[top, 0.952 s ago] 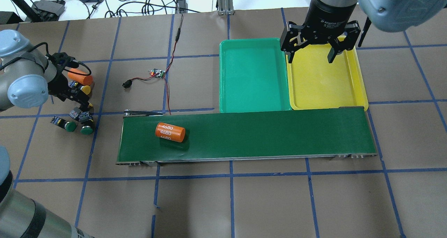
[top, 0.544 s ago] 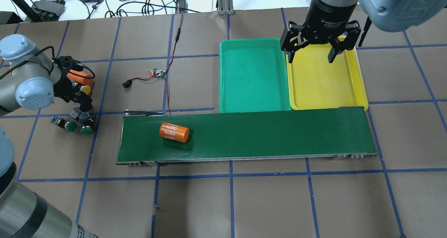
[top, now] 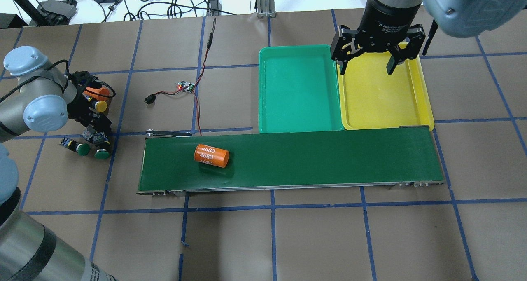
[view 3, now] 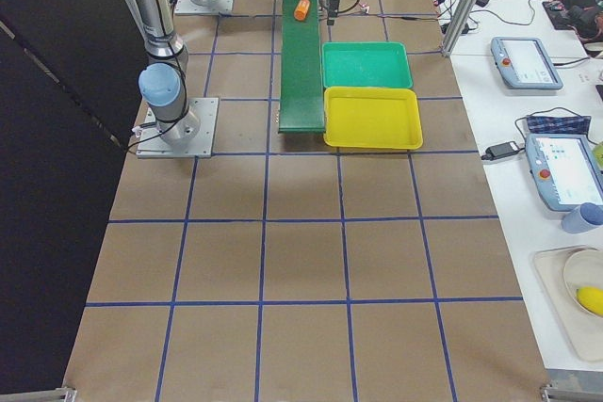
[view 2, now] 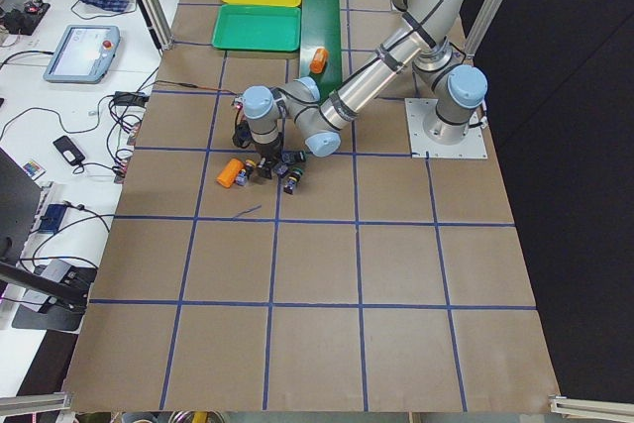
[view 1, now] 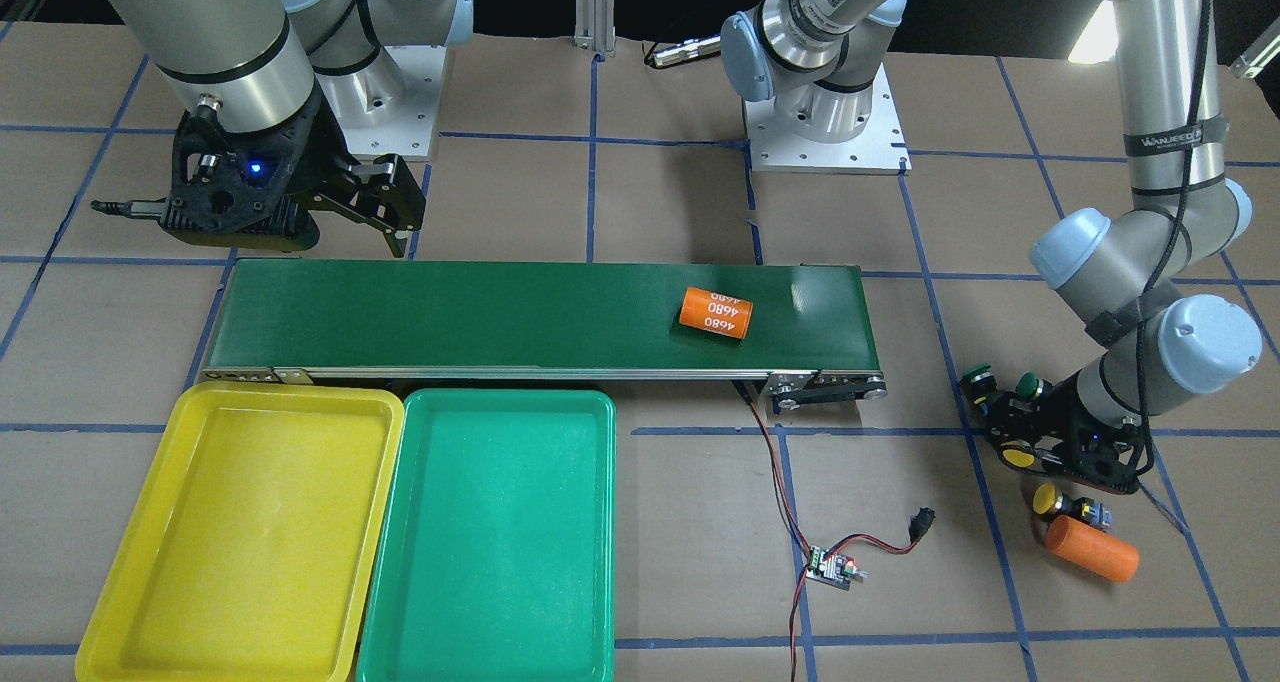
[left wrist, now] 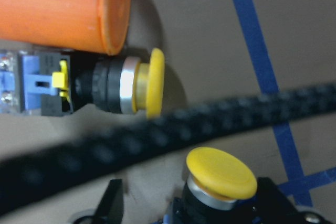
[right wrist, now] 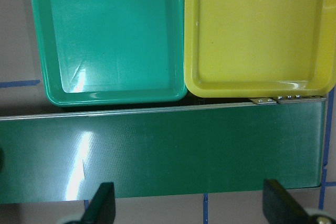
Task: Sort buttons by color to trays
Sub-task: 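Carry the yellow button with the left gripper and set it on the belt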
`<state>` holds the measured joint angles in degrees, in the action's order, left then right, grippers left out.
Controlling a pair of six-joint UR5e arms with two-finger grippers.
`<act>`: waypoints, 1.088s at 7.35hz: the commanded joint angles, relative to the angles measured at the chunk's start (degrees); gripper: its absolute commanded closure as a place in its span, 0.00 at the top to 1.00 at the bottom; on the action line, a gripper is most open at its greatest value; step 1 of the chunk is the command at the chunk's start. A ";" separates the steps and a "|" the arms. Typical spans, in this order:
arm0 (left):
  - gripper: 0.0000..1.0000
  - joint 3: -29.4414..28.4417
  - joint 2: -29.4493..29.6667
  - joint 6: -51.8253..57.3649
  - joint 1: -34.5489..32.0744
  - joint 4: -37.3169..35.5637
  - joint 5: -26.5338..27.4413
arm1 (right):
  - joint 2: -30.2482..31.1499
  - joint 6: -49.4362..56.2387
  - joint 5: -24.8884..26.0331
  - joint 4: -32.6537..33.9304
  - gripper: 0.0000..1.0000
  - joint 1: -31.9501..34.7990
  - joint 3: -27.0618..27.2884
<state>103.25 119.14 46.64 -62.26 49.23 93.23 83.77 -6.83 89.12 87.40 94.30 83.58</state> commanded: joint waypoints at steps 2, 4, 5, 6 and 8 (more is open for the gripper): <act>0.14 -0.77 -1.96 -4.95 -0.06 0.42 -0.16 | -0.01 0.07 0.00 -0.04 1.00 0.00 0.00; 0.14 -0.68 -4.77 -8.65 -1.63 2.78 -0.60 | -0.01 0.07 0.00 -0.04 1.00 0.00 0.09; 0.14 -0.77 -7.05 -10.33 -3.03 4.97 -0.68 | 0.08 0.07 0.00 0.05 1.00 0.00 0.44; 0.14 -0.77 -9.16 -14.43 -4.87 8.04 -0.68 | 0.08 0.07 0.00 0.05 1.00 0.00 0.44; 0.14 0.88 -14.87 -26.01 -11.10 12.62 -0.77 | 0.08 0.07 0.00 0.05 1.00 0.00 0.44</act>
<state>102.93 107.86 27.85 -69.43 58.92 92.50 83.84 -6.77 89.09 87.45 94.31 84.00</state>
